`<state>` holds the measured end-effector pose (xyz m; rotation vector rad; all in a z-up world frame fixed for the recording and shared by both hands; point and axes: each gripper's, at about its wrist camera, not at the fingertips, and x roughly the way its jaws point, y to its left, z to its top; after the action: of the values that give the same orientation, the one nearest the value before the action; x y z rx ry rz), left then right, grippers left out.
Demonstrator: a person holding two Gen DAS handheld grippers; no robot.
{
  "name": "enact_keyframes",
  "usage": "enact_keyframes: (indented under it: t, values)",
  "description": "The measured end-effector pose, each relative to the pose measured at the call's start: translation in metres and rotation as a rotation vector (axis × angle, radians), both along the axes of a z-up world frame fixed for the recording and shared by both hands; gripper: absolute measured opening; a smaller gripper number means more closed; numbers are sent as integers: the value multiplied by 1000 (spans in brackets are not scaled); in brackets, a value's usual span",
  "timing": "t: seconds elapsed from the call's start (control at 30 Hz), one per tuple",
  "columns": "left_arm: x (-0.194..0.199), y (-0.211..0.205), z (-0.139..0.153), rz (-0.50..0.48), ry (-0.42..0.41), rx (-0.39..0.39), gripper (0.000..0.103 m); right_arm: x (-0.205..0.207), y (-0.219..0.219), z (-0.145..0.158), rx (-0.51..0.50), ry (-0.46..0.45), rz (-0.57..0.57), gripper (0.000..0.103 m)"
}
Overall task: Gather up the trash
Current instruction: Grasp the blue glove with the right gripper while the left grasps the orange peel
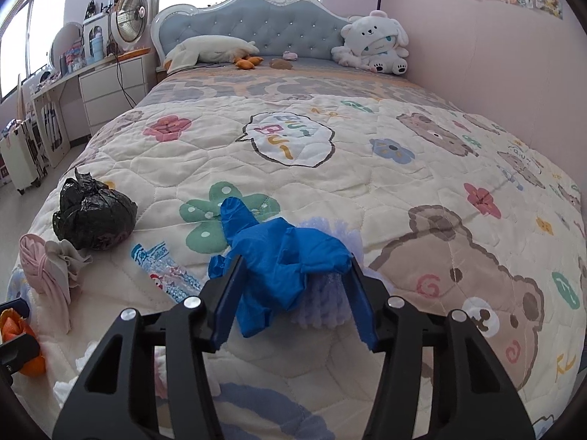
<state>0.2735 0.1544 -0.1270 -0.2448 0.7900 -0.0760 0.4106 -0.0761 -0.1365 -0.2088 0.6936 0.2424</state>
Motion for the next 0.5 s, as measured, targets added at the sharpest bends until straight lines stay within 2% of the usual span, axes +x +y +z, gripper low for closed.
enact_keyframes:
  t: [0.1,0.13,0.23,0.33,0.5]
  values:
    - [-1,-2,0,-10,-5,1,46,1,6,1,-28,-11,6,34]
    - [-2,-3,1,-12,-9,1,45,1,7,2,-35,-16,10,25]
    - [-5,-2,4,-16,-19,-9,43,2,13,4,-44,-11,24,9]
    - [-7,1,7,-16,-25,-17,42,1,16,5,-38,-7,32,3]
    - [-13,3,15,-17,-42,-25,41,-3,12,14,3,-11,34,1]
